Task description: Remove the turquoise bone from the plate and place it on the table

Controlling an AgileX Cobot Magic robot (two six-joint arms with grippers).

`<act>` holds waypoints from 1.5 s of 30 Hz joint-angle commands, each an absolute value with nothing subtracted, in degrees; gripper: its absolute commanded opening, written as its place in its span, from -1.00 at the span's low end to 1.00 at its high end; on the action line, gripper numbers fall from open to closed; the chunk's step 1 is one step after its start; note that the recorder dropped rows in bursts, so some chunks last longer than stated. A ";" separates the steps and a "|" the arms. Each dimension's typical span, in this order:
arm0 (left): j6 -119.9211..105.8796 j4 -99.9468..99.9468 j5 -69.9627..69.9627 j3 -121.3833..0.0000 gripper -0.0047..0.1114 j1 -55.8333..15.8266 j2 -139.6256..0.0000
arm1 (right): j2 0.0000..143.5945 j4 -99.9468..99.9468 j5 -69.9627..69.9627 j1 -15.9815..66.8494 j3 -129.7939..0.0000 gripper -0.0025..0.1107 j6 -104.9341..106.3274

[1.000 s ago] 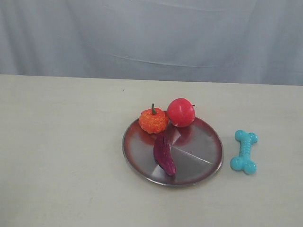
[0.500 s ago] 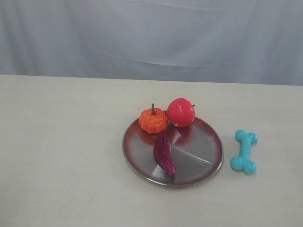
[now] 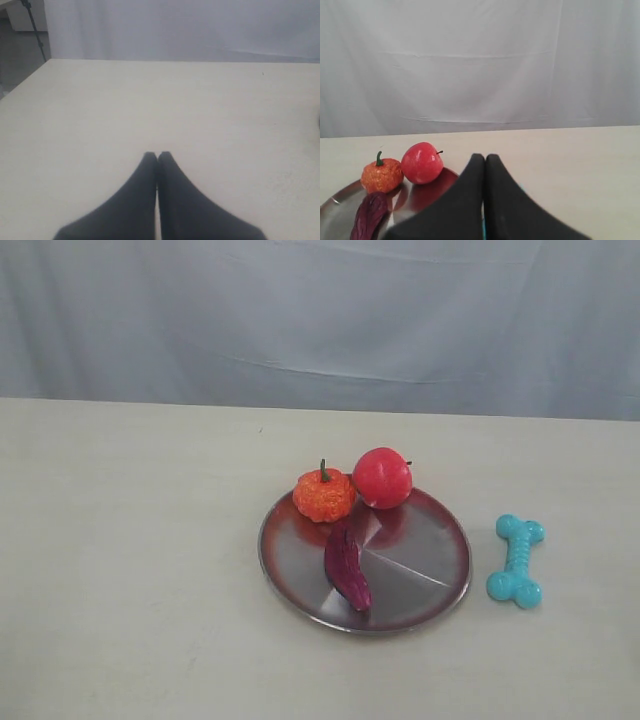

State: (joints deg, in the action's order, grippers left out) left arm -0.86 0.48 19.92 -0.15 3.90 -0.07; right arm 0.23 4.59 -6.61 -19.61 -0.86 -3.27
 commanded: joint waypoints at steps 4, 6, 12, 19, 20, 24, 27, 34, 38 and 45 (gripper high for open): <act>-0.62 0.54 19.62 0.00 -0.92 3.46 0.00 | 0.00 0.00 -13.33 -17.56 -0.60 -0.96 -2.36; -0.62 0.54 19.62 0.00 -0.92 3.46 0.00 | 0.00 -0.30 -13.94 -16.87 -0.60 -0.96 -2.36; -0.62 0.54 19.62 0.00 -0.92 3.46 0.00 | 0.00 0.00 -14.04 -16.90 0.00 -0.96 -2.36; -0.62 0.54 19.62 0.00 -0.92 3.46 0.00 | 0.00 -0.52 -18.87 -16.90 0.00 -0.96 -2.28; -0.62 0.54 19.62 0.00 -0.92 3.46 0.00 | 0.00 -0.52 -19.95 -16.90 0.00 -0.96 -2.28; -0.62 0.54 19.62 0.00 -0.92 3.46 0.00 | 0.00 -0.52 -20.14 -16.38 0.00 -0.96 -2.22; -0.62 0.54 19.62 0.00 -0.92 3.46 0.00 | 0.00 -0.52 -20.04 -16.38 0.00 -0.96 -2.22; -0.62 0.54 19.62 0.00 -0.92 3.46 0.00 | 0.00 -0.52 -20.04 -16.38 0.00 -0.96 -2.22; -0.62 0.54 19.62 0.00 -0.92 3.46 0.00 | 0.00 -0.52 -20.04 -16.38 0.00 -0.96 -2.22; -0.62 0.54 19.62 0.00 -0.92 3.46 0.00 | 0.00 -0.52 -20.04 -16.38 0.00 -0.96 -2.22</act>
State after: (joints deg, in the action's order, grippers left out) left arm -0.86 0.48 19.92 -0.15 3.90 -0.07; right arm 0.23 0.00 -20.09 -16.41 -0.15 -2.80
